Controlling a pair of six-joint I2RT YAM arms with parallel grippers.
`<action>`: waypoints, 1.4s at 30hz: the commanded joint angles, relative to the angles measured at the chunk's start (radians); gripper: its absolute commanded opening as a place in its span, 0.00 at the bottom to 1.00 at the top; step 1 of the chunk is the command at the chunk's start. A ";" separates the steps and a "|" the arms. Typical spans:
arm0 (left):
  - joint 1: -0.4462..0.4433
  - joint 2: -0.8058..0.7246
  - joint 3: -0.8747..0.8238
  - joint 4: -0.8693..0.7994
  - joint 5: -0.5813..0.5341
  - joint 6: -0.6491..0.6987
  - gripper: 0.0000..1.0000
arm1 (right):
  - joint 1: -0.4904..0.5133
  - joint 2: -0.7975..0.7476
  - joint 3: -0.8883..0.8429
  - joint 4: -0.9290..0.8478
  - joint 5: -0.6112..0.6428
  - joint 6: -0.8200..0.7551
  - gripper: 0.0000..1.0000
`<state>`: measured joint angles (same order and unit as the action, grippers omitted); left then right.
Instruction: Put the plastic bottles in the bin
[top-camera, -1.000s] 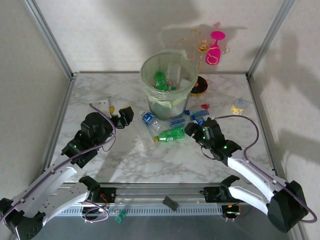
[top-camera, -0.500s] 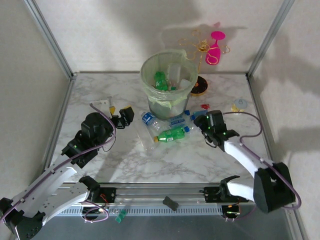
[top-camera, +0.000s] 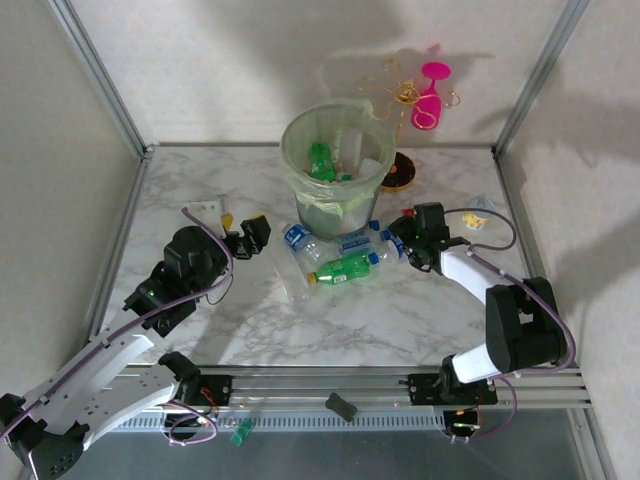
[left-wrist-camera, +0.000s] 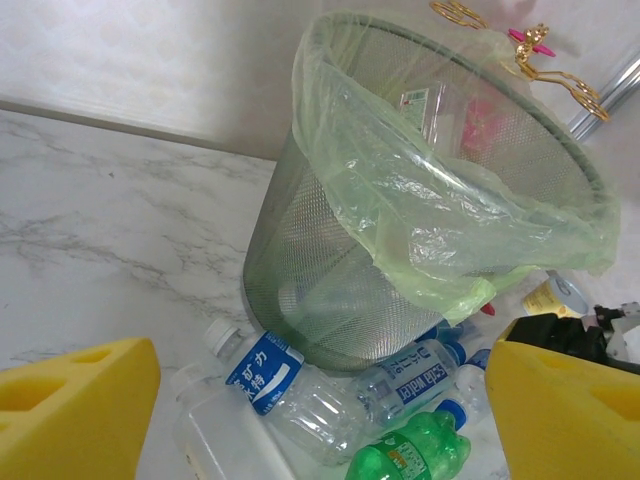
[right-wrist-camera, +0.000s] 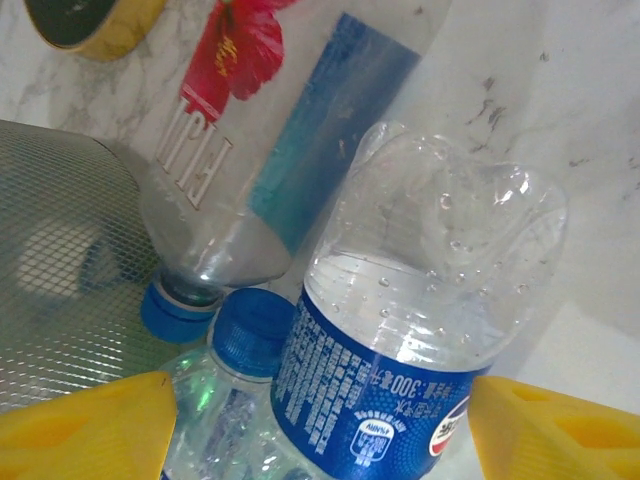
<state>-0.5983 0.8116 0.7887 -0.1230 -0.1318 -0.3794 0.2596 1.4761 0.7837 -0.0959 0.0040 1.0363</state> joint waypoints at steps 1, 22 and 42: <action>-0.011 -0.016 -0.011 0.029 -0.013 0.021 0.84 | -0.009 0.037 0.034 0.017 -0.017 0.011 0.76; -0.027 -0.025 -0.014 0.025 -0.038 0.031 0.84 | -0.018 0.123 -0.010 0.064 -0.013 0.054 0.46; -0.028 -0.026 -0.019 0.026 -0.057 0.035 0.84 | -0.020 -0.395 -0.181 -0.038 0.038 -0.020 0.00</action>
<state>-0.6151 0.7975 0.7830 -0.1230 -0.1612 -0.3653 0.2443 1.1393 0.6205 -0.1036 0.0261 1.0504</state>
